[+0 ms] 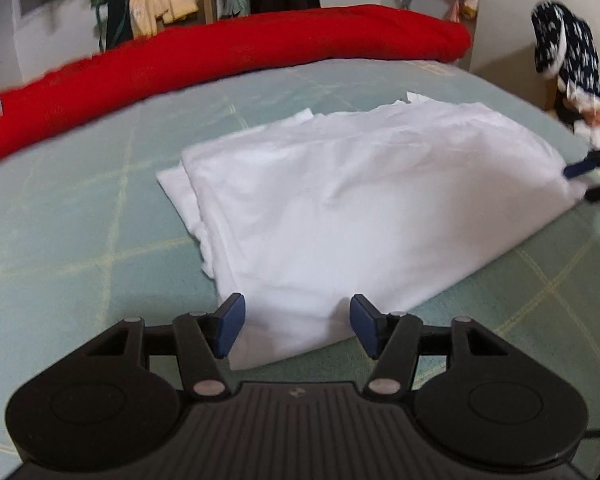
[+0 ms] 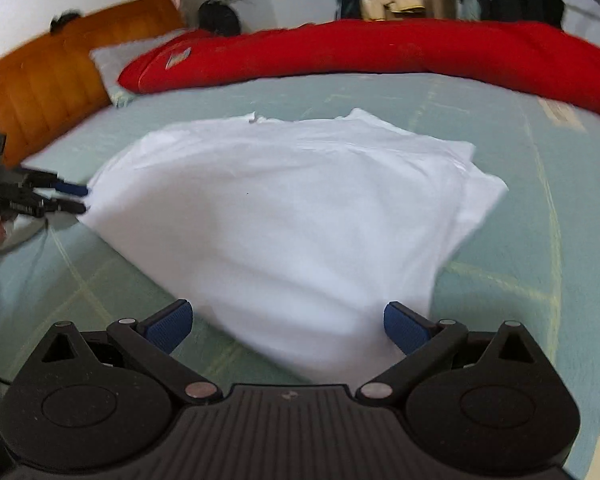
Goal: Fold clothes
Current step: 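Withdraw both grippers from the folded shirt, then roll both grippers and grasp the folded white shirt's edge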
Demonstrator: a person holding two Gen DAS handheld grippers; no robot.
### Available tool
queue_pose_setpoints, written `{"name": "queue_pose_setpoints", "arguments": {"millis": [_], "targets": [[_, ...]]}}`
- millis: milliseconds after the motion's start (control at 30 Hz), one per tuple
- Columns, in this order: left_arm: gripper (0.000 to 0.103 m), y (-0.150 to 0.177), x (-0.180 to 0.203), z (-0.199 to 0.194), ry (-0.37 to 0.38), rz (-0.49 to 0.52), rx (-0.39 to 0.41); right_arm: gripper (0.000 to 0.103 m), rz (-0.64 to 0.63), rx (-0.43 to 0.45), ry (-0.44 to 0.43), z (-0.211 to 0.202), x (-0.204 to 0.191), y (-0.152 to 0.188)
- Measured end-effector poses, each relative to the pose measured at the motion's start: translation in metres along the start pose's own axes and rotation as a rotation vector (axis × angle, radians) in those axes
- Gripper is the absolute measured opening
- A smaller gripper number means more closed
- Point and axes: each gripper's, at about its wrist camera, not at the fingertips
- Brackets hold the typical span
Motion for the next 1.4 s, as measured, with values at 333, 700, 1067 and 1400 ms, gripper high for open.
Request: {"name": "queue_pose_setpoints", "arguments": {"millis": [333, 700, 1067, 1400], "targets": [[0.065, 0.011, 0.011, 0.011, -0.021, -0.062, -0.015, 0.103, 0.084, 0.049, -0.01, 0.004, -0.014, 0.007], [0.065, -0.043, 0.004, 0.023, -0.015, -0.042, 0.096, 0.103, 0.134, 0.153, 0.012, 0.014, -0.008, -0.019], [0.065, -0.04, -0.019, 0.041, -0.021, -0.161, 0.064, 0.103, 0.166, 0.165, 0.011, 0.019, 0.012, -0.03], [0.066, -0.063, -0.005, 0.08, 0.139, -0.236, 0.053, 0.103, 0.138, 0.092, 0.017, 0.074, 0.006, -0.06]]}}
Point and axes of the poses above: each gripper's, at about its wrist camera, not at the fingertips, and z roughly the way its jaws point, x to its right, y to its underside, and after that the axes turned 10 degrees about z, right-handed
